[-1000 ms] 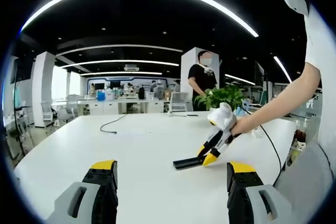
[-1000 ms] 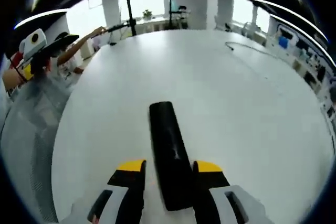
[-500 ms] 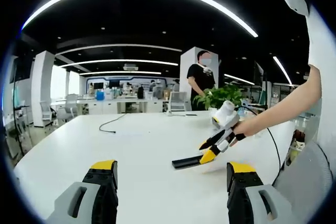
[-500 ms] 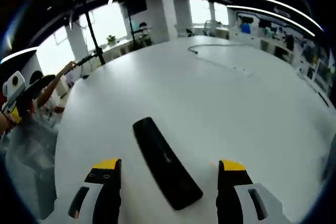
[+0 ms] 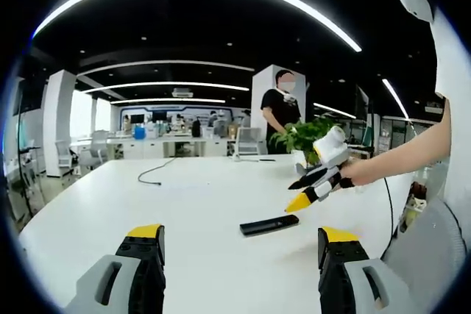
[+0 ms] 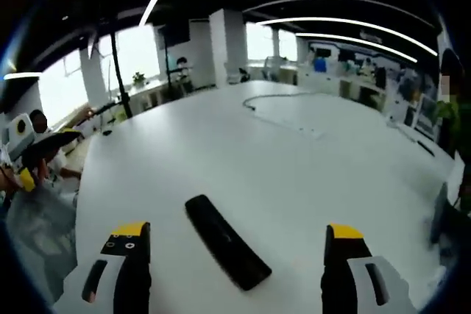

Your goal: Press the specified remote control buttons in sequence, fully releasing each button before pressing the next.

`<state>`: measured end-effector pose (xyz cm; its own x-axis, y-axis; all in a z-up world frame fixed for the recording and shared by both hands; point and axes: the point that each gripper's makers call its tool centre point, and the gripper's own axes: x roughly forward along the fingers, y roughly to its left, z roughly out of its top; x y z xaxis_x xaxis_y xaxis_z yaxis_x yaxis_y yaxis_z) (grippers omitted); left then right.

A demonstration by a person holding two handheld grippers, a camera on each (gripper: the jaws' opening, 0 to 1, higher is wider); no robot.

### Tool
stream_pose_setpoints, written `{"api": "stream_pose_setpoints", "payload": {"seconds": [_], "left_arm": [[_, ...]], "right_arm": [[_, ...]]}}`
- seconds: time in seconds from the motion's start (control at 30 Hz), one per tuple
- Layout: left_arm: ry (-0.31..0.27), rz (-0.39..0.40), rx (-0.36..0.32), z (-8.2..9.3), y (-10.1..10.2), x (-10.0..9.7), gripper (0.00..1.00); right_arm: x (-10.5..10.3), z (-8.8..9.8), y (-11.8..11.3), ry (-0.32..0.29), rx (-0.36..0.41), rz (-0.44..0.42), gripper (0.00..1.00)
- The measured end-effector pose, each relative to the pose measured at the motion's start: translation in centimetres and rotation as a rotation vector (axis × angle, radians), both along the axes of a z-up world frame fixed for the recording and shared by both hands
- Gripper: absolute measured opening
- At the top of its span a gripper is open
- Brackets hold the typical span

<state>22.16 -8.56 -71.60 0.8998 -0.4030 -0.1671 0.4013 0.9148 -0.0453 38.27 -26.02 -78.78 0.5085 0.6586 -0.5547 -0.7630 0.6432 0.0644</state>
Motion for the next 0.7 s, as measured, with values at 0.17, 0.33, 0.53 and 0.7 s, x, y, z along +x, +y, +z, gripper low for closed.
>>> {"api": "stream_pose_setpoints", "payload": {"seconds": [0.17, 0.33, 0.53, 0.7], "left_arm": [[0.003, 0.002, 0.0, 0.0, 0.0, 0.0, 0.89], [0.0, 0.003, -0.003, 0.0, 0.1, 0.0, 0.89], [-0.003, 0.009, -0.006, 0.1, 0.2, 0.0, 0.89], [-0.004, 0.011, -0.007, 0.1, 0.2, -0.1, 0.89]], "right_arm": [[-0.8, 1.7, -0.1, -0.055, 0.004, -0.005, 0.99], [-1.7, 3.0, -0.2, -0.082, 0.021, -0.012, 0.99], [-2.8, 4.0, -0.6, -0.112, 0.03, -0.034, 0.99], [-3.8, 4.7, -0.8, -0.142, 0.019, -0.035, 0.99]]}}
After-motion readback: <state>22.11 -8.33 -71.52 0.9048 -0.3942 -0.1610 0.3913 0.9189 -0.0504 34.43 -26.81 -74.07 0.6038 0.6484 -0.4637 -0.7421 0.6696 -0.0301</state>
